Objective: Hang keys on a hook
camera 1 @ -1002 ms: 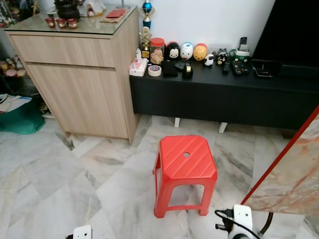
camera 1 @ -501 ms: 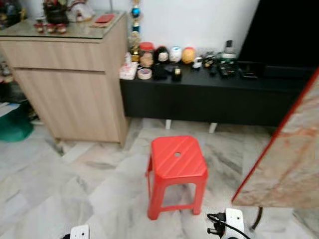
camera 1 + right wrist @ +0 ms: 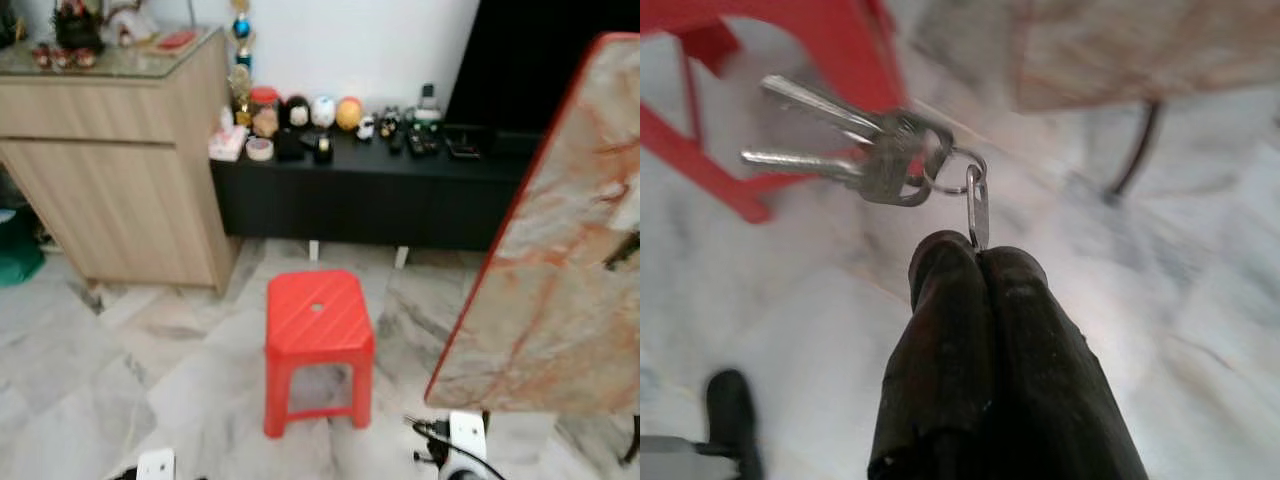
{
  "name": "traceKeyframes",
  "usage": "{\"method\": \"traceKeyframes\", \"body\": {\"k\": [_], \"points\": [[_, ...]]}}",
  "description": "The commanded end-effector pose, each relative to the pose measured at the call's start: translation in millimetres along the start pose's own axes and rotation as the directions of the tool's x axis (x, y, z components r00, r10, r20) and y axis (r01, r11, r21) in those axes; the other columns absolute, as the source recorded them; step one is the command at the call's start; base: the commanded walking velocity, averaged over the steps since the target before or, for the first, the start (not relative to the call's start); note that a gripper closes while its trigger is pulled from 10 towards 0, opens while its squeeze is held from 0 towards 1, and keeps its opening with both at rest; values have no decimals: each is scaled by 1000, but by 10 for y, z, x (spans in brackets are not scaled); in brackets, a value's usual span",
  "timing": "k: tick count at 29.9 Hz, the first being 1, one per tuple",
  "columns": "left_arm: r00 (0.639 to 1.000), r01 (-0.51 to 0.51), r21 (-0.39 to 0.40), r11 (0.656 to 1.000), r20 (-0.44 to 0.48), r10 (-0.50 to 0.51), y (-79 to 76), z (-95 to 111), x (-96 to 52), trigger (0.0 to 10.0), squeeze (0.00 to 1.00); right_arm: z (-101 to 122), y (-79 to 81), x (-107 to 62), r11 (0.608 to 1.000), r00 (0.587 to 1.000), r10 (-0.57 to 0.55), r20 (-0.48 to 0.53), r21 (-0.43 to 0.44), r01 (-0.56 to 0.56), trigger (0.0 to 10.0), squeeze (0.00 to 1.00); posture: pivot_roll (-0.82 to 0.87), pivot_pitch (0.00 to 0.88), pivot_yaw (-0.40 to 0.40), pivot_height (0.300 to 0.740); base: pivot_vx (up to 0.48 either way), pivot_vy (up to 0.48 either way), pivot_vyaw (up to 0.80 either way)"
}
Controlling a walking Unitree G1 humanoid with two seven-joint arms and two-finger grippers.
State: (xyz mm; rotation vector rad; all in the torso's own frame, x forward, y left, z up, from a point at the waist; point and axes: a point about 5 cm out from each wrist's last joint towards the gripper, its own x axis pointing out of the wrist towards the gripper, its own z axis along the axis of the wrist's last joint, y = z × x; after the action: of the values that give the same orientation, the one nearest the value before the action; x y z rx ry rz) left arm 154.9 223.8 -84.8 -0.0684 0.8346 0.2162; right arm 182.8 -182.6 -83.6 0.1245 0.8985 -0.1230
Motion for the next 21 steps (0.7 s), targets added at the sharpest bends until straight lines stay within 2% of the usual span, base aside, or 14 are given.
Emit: {"method": "traceKeyframes", "body": {"k": [1,21], "points": [[1000,10,15,1000,-5,-10,-14,-7,0,10000,0,36,-20,4,1000,1000,-7,14,5,7,10000,0,31,0,-40,740,0,-480,0],[1000,16,16,1000,8,-16,-34,4,0,10000,0,16,-11,1,1000,1000,-4,9,-3,4,10000,0,31,0,-31,740,0,-480,0]]}}
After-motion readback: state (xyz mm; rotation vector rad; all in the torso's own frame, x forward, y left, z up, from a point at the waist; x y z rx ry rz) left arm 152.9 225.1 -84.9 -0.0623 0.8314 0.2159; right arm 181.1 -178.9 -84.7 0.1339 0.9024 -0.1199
